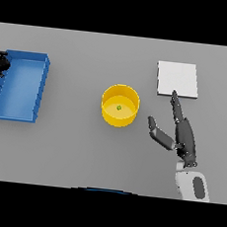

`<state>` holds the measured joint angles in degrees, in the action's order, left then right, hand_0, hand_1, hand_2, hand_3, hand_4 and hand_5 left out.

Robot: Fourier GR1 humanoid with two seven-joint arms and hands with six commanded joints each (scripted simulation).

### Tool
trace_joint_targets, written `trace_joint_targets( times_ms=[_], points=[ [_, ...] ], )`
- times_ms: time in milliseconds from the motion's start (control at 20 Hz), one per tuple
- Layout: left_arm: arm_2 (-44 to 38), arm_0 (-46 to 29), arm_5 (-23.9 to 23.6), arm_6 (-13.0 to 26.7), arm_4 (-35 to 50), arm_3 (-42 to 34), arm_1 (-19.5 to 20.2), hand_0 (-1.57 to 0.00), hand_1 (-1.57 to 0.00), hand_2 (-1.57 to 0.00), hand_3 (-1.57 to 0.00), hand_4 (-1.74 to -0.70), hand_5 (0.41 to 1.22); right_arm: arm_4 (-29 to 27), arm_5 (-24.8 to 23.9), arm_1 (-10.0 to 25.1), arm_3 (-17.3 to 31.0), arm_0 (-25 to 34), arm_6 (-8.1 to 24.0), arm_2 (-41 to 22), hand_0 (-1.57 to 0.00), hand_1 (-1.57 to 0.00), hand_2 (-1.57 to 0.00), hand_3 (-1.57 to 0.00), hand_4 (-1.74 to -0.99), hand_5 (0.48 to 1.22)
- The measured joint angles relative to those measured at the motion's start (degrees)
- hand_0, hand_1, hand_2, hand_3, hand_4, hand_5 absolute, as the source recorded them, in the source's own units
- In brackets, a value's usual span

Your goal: Pick up the red beaker and tilt it to pour out 1 green nut into yellow bowl. Pick up the yellow bowl and place it on the metallic measuring scale.

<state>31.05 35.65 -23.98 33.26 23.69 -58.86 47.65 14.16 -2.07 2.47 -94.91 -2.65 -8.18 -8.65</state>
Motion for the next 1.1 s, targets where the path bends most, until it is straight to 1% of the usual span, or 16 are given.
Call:
trace_joint_targets(
  times_ms=[50, 100, 150, 200, 250, 300, 350, 450, 500, 650, 750, 850, 900, 950, 1000, 1100],
  points=[
    [0.44, -0.9, 1.36, -0.9, 1.19, -1.59, 0.99, -1.57, -1.54, -1.49, -1.24, -1.31, 0.774, 0.45, -0.26, -0.06, 0.19, -0.15, 0.09, -0.16, 0.0, 0.0, 0.0, 0.0, -1.163, 0.671],
    [1.43, -1.51, 4.07, -2.55, 0.71, -3.56, 2.22, -1.5, -1.38, -1.31, -1.1, -1.15, 0.74, 0.71, -0.4, -0.15, -0.27, -0.44, -0.27, -0.41, 0.0, 0.0, 0.0, 0.0, -1.159, 0.669],
    [1.73, -2.27, 6.12, -4.28, 0.89, -4.77, 3.15, -1.25, -1.1, -1.05, -0.88, -1.03, 0.714, 0.76, -0.52, 0.0, 0.39, -0.06, 0.7, -0.13, 0.0, 0.0, 0.0, 0.0, -1.161, 0.669],
    [1.46, -3.44, 8.86, -6.41, 2.34, -6.03, 3.73, -1.0, -0.88, -0.84, -0.71, -0.93, 0.697, 0.61, -0.38, 0.24, 0.08, 0.14, 0.18, -0.07, 0.0, 0.0, 0.0, 0.0, -1.162, 0.671],
    [1.48, -3.42, 11.01, -6.1, 3.07, -5.98, 4.17, -0.8, -0.71, -0.67, -0.57, -0.87, 0.682, 0.36, -0.35, 0.19, -0.12, -0.29, -0.33, -0.01, 0.0, 0.0, 0.0, 0.0, -1.156, 0.673],
    [1.52, -4.07, 12.31, -6.9, 3.79, -6.51, 4.22, -0.64, -0.56, -0.54, -0.45, -0.82, 0.667, -0.03, -0.16, 0.19, 0.08, -0.35, -0.54, 0.13, 0.0, 0.0, 0.0, 0.0, -1.151, 0.677],
    [1.51, -4.11, 13.3, -6.55, 4.06, -6.88, 4.91, -0.51, -0.45, -0.43, -0.36, -0.78, 0.656, -0.01, -0.03, 0.57, -0.48, -0.21, -0.9, 0.16, 0.0, 0.0, 0.0, 0.0, -1.147, 0.68],
    [3.29, -2.91, 14.55, -5.66, 1.44, -6.21, 5.69, -0.33, -0.29, -0.27, -0.23, -0.75, 0.647, -0.03, 0.16, 0.27, -0.07, -0.63, -1.24, -0.12, 0.0, 0.0, 0.0, 0.0, -1.148, 0.688],
    [3.95, -2.73, 14.12, -5.53, 0.57, -5.24, 4.72, -0.26, -0.23, -0.22, -0.18, -0.74, 0.648, 0.28, -0.01, 0.36, 0.17, -0.5, -0.42, -0.07, 0.0, 0.0, 0.0, 0.0, -1.156, 0.69],
    [4.03, -1.34, 13.06, -7.23, -1.16, -2.27, 3.45, -0.13, -0.12, -0.11, -0.09, -0.72, 0.647, 0.26, 0.13, 0.95, -0.95, -0.43, -0.04, 0.09, 0.0, 0.0, 0.0, 0.0, -1.173, 0.688],
    [4.07, -0.78, 11.85, -6.99, -1.85, -1.89, 3.16, -0.09, -0.07, -0.07, -0.06, -0.7, 0.653, 0.31, 0.09, 0.8, -1.09, 0.2, 0.66, 0.01, 0.0, 0.0, 0.0, 0.0, -1.178, 0.679],
    [3.72, -1.49, 10.3, -8.85, -2.15, -2.09, 3.09, -0.05, -0.05, -0.05, -0.04, -0.71, 0.663, 2.79, -1.2, 0.41, -0.95, 0.07, 2.53, -0.93, 0.0, 0.0, 0.0, 0.0, -1.163, 0.677],
    [3.28, -1.79, 9.5, -10.72, -1.93, -3.26, 3.05, -0.04, -0.04, -0.04, -0.03, -0.71, 0.674, 4.93, -1.12, 0.92, -1.0, -0.63, 1.89, -2.24, 0.0, 0.0, 0.0, 0.0, -1.146, 0.691],
    [3.02, -1.62, 8.95, -10.54, -1.75, -3.47, 2.97, -0.03, -0.03, -0.03, -0.02, -0.71, 0.679, 5.01, -0.38, 1.71, -1.08, 0.46, 2.72, -2.2, 0.0, 0.0, 0.0, 0.0, -1.132, 0.703],
    [2.89, -1.99, 8.8, -10.88, -1.63, -3.55, 3.08, -0.03, -0.02, -0.02, -0.02, -0.71, 0.685, 5.85, 1.11, 2.67, -1.03, 0.73, 1.52, -3.36, 0.0, 0.0, 0.0, 0.0, -1.137, 0.717],
    [3.1, -1.9, 7.88, -10.62, -2.12, -3.72, 2.93, -0.02, -0.01, -0.01, -0.01, -0.71, 0.683, 7.77, 4.25, 6.05, -0.29, 3.63, 1.42, -4.62, 0.0, 0.0, 0.0, 0.0, -1.172, 0.728]
  ],
)
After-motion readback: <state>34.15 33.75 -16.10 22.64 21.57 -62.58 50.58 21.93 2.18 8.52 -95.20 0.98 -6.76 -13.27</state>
